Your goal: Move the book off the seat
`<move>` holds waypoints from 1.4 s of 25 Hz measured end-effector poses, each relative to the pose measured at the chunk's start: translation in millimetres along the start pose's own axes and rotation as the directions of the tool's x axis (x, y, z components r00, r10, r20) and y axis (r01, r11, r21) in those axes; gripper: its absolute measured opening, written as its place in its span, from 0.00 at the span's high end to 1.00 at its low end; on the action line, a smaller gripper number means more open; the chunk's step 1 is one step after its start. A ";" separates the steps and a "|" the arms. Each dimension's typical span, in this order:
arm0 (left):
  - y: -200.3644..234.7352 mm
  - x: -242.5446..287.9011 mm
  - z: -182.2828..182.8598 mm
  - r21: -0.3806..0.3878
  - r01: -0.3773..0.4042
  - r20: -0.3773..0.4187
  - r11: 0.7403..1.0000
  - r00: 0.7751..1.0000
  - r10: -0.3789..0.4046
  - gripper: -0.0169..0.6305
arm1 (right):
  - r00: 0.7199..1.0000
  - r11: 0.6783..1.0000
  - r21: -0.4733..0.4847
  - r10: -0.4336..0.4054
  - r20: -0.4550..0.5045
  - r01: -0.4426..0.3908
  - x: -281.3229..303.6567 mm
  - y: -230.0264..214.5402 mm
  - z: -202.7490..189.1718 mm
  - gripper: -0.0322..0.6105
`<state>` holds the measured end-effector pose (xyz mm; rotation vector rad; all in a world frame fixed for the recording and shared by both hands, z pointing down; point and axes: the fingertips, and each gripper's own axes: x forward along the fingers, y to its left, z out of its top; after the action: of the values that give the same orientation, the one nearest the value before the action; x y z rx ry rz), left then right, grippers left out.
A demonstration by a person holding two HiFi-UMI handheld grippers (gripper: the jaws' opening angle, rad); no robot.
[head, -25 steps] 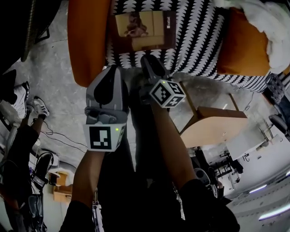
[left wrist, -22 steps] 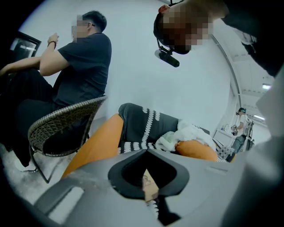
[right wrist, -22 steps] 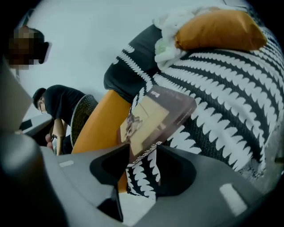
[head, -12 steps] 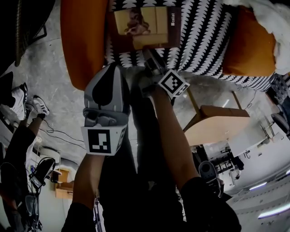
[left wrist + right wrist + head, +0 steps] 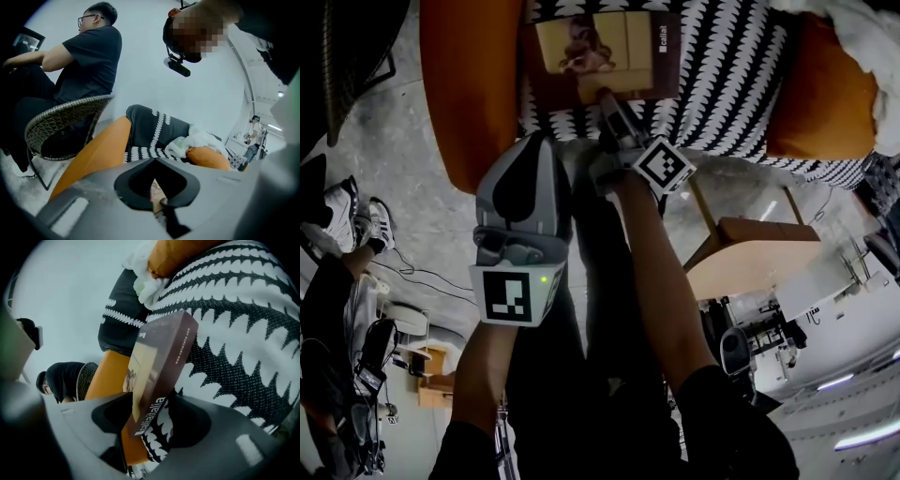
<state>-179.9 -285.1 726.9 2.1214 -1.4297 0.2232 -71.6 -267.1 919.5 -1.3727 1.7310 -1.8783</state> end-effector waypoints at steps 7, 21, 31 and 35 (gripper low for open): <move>6.1 -0.3 -4.0 -0.008 0.001 -0.001 1.000 1.000 -0.001 0.96 | 1.000 1.000 -0.013 -0.014 0.023 0.015 1.1 -6.1 0.1 0.60; 4.0 -12.1 6.1 0.011 0.006 0.015 1.000 1.000 -0.006 0.96 | 0.998 0.999 -0.043 -0.023 0.064 0.026 -6.2 9.3 5.9 0.65; 3.4 -28.3 -3.0 0.020 -0.002 0.036 1.000 0.999 0.001 0.96 | 0.992 0.943 -0.314 -0.082 0.096 0.108 -30.9 26.4 19.3 0.68; -14.9 -25.3 -1.4 0.016 0.003 0.031 1.000 1.000 -0.003 0.96 | 0.991 0.906 -0.407 -0.079 0.112 0.118 -44.3 42.8 34.6 0.69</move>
<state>-176.9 -260.1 711.7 2.1486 -1.4465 0.2026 -39.5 -269.5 856.5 -1.6930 2.1315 -1.5144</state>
